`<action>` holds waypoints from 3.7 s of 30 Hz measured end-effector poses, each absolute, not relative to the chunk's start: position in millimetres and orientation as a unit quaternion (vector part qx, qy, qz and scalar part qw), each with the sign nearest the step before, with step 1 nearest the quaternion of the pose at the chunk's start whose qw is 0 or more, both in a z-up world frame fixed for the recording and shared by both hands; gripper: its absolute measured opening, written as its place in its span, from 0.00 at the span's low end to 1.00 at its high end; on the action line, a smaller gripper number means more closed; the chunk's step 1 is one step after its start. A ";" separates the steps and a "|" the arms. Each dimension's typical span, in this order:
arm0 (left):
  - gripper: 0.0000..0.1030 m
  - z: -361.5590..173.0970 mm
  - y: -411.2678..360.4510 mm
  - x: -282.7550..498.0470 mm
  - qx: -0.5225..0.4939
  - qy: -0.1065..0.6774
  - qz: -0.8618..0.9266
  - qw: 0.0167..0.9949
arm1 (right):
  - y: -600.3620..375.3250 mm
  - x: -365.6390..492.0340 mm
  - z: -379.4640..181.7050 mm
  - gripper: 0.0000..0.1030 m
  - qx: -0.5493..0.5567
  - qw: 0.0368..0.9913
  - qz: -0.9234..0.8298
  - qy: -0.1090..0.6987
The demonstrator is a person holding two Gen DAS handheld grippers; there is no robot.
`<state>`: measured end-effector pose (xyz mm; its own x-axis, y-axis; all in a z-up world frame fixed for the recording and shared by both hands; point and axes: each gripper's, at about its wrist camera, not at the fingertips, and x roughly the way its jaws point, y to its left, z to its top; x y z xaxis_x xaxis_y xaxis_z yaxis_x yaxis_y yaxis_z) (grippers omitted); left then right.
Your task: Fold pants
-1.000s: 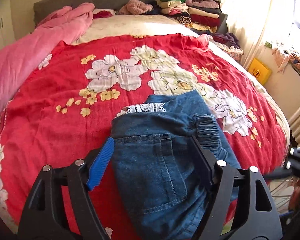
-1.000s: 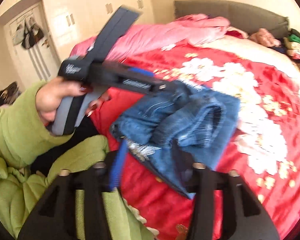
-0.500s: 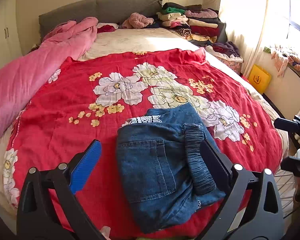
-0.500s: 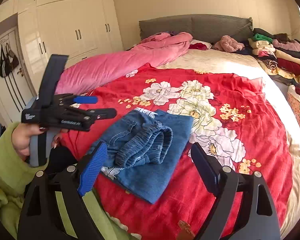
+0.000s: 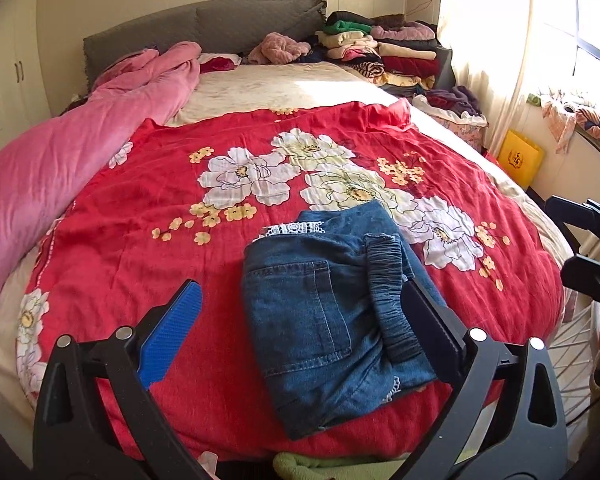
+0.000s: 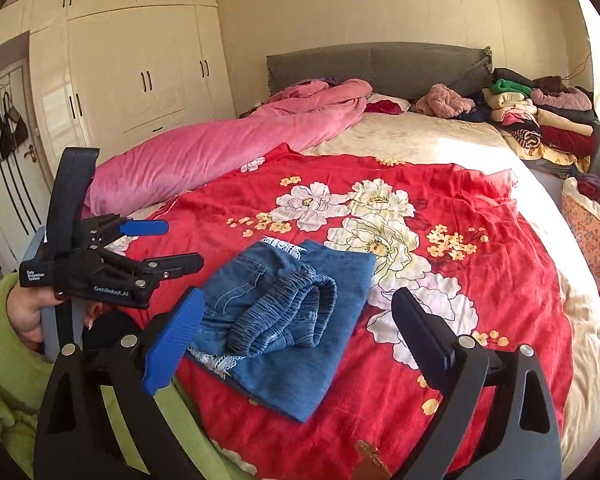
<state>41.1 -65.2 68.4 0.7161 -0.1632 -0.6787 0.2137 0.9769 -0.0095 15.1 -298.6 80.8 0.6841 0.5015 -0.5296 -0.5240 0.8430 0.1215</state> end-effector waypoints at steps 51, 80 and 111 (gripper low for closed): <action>0.37 -11.8 -62.2 128.0 -0.026 0.454 -0.132 0.881 | -254.1 147.3 -20.0 0.17 0.049 0.856 0.315 0.408; 0.58 -19.6 -53.2 196.7 -0.006 0.446 -0.073 0.892 | -265.4 230.3 -46.8 0.56 0.016 0.876 0.185 0.446; 0.91 65.0 -42.7 77.9 -0.004 0.347 -0.049 0.937 | -303.9 82.4 66.3 0.96 0.001 0.953 0.157 0.261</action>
